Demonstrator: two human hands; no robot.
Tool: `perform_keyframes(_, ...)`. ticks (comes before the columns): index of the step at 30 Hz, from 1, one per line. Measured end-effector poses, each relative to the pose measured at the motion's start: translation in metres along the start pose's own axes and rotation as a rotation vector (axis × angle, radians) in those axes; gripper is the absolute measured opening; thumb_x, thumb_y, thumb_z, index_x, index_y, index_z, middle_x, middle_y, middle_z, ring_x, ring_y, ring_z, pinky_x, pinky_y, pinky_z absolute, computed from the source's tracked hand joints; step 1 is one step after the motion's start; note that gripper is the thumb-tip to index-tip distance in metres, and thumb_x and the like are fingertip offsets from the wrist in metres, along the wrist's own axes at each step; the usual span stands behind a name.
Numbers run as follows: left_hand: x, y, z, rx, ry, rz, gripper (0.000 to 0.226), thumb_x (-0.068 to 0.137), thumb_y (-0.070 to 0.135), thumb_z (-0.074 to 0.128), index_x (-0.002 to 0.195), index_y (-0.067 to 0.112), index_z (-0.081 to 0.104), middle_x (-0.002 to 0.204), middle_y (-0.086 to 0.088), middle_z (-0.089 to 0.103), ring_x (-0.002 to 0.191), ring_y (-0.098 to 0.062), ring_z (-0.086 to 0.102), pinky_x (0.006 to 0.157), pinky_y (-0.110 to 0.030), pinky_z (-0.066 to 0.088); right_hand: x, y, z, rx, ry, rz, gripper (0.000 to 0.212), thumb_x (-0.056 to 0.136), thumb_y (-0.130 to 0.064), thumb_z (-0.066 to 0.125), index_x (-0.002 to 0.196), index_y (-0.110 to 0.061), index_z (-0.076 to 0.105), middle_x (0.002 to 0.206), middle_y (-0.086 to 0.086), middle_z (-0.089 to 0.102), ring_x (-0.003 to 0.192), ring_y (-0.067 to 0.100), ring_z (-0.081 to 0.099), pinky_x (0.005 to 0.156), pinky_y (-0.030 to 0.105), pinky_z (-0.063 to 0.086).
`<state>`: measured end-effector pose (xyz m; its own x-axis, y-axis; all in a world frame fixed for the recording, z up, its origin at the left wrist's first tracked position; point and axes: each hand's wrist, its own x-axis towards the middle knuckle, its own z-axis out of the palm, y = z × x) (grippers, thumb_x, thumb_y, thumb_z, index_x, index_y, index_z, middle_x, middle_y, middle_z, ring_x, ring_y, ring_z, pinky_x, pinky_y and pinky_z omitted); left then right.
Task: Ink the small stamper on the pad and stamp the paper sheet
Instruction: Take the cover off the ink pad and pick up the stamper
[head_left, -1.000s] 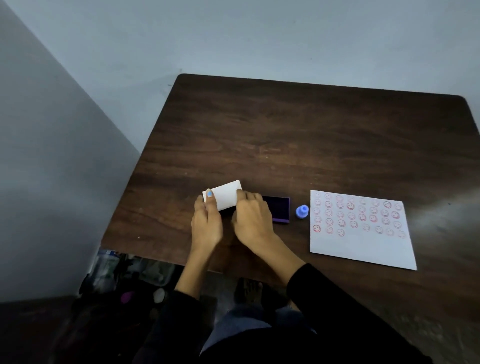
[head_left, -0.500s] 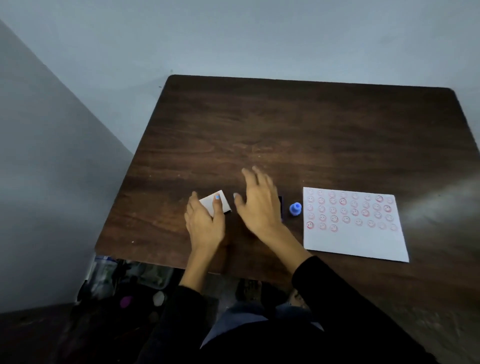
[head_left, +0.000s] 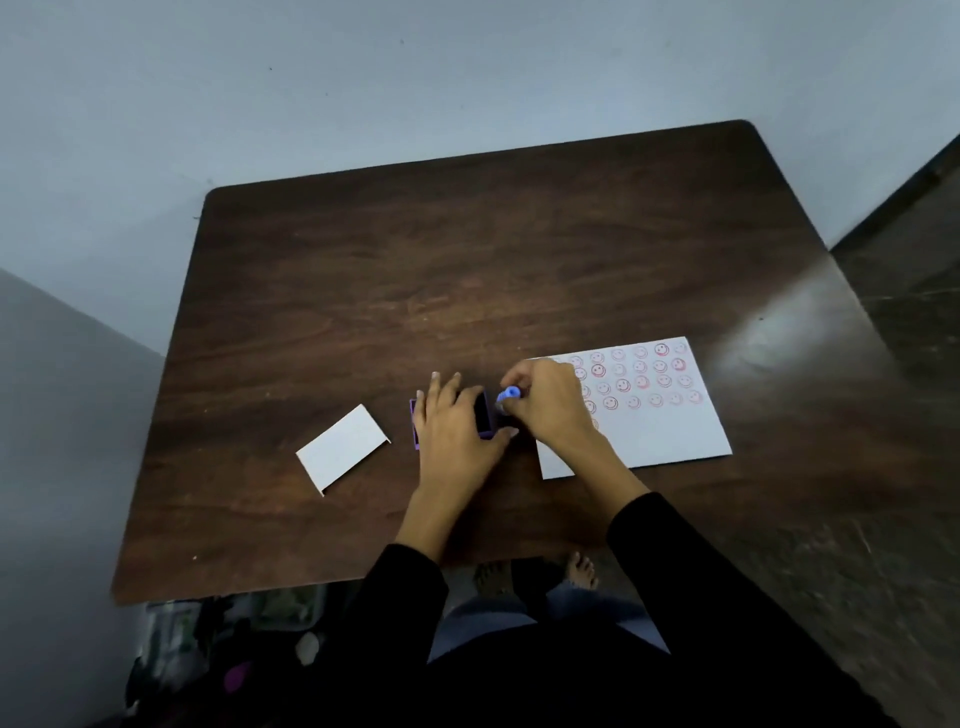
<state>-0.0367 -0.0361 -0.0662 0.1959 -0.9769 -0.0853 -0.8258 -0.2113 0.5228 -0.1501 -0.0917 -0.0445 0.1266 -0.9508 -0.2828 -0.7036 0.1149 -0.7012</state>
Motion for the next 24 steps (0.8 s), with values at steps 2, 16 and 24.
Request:
perform_keyframes(2,0.003,0.002,0.001,-0.007,0.048,0.014,0.054,0.072,0.040,0.073,0.117,0.014,0.060,0.143,-0.013,0.045,0.142,-0.025,0.021,0.114,-0.036,0.006,0.003,-0.001,-0.006,0.202,0.013,0.016,0.020,0.070,-0.011,0.078,0.089,-0.008,0.072,0.088,0.015,0.073,0.080,0.020,0.065,0.069,0.025,0.049)
perform_keyframes(16,0.014,0.006,-0.004,-0.093,0.174,0.011,0.032,0.076,0.039,0.070,0.099,0.017,0.071,0.138,-0.005,0.052,0.140,-0.023,0.027,0.114,-0.039,0.007,0.017,0.001,-0.015,0.469,-0.054,0.062,0.019,0.064,-0.017,0.084,0.077,-0.009,0.071,0.071,0.010,0.070,0.059,0.013,0.063,0.063,0.031,0.057)
perform_keyframes(24,0.018,0.001,-0.004,-0.037,0.182,0.027,0.034,0.076,0.048,0.067,0.097,0.021,0.072,0.146,-0.003,0.042,0.143,-0.021,0.018,0.115,-0.043,0.000,0.021,0.001,-0.017,0.455,-0.123,-0.060,0.023,0.071,-0.003,0.076,0.094,-0.008,0.072,0.094,0.015,0.073,0.085,0.015,0.066,0.077,0.023,0.054)
